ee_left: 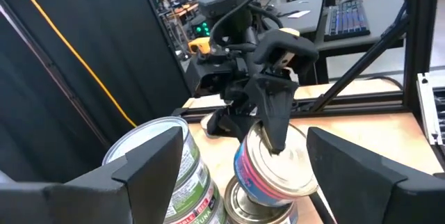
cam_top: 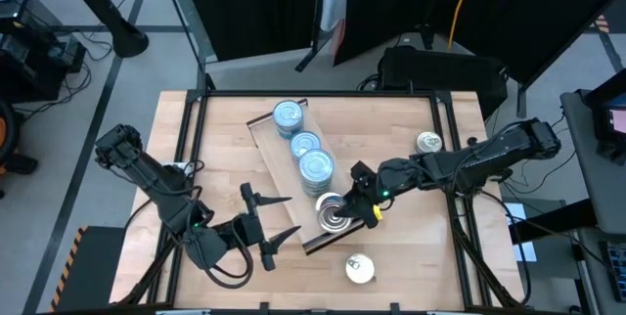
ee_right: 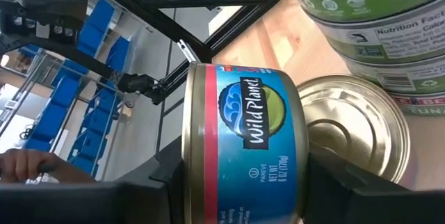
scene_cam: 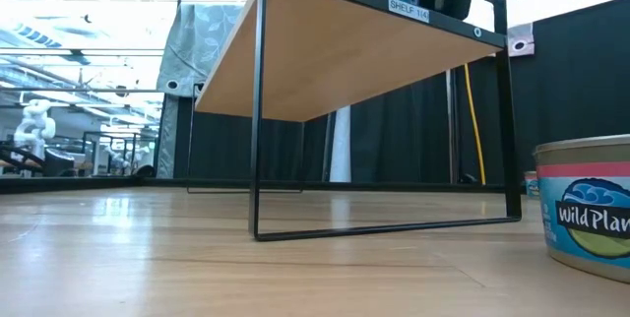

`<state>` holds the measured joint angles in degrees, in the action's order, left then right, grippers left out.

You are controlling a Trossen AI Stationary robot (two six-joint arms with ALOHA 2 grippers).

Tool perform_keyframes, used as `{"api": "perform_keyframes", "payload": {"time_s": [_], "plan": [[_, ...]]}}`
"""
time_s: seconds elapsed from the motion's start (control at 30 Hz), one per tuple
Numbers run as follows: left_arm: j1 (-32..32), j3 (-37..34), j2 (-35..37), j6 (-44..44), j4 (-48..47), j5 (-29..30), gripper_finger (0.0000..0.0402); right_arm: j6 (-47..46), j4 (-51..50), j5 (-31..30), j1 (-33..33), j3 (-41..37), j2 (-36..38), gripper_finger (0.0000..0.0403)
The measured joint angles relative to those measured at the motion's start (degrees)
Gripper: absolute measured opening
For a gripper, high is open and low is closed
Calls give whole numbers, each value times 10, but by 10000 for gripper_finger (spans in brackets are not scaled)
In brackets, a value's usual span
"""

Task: Stack canned seafood by type on shelf
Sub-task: Stack the blue-pink tuna can on top of the blue-pink tuna can on the shelf

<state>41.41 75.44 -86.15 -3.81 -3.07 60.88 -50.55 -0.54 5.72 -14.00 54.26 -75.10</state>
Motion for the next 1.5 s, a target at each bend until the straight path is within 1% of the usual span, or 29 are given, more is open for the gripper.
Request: {"api": "perform_keyframes", "payload": {"time_s": [0.13,0.27,0.43,0.57,0.67,0.77,0.9,1.07,1.13,1.37,1.43,1.5], "plan": [[0,0,0,-1,4,0,306,3,0,-2,0,0,-1,192],[0,0,0,-13,12,0,306,6,0,-18,0,0,-1,200],[0,0,0,-13,13,0,306,-3,-15,-61,0,1,0,212],[0,0,0,-13,12,-1,306,-11,-23,-86,0,1,0,230],[0,0,0,-13,13,-1,306,-12,-32,-89,0,1,0,256],[0,0,0,-12,12,-2,306,-4,-44,-89,0,1,0,292],[0,0,0,-12,11,-2,306,24,-46,-88,0,1,0,343],[0,0,0,-12,11,-2,306,62,-47,-85,0,2,0,392],[0,0,0,-12,11,-2,306,81,-49,-85,-1,5,0,397],[0,0,0,-12,10,-2,306,129,-52,-88,-7,5,0,392],[0,0,0,-12,9,-2,306,152,-55,-103,-11,5,0,392],[0,0,0,-12,8,-2,306,180,-60,-130,-16,5,0,392]]}}
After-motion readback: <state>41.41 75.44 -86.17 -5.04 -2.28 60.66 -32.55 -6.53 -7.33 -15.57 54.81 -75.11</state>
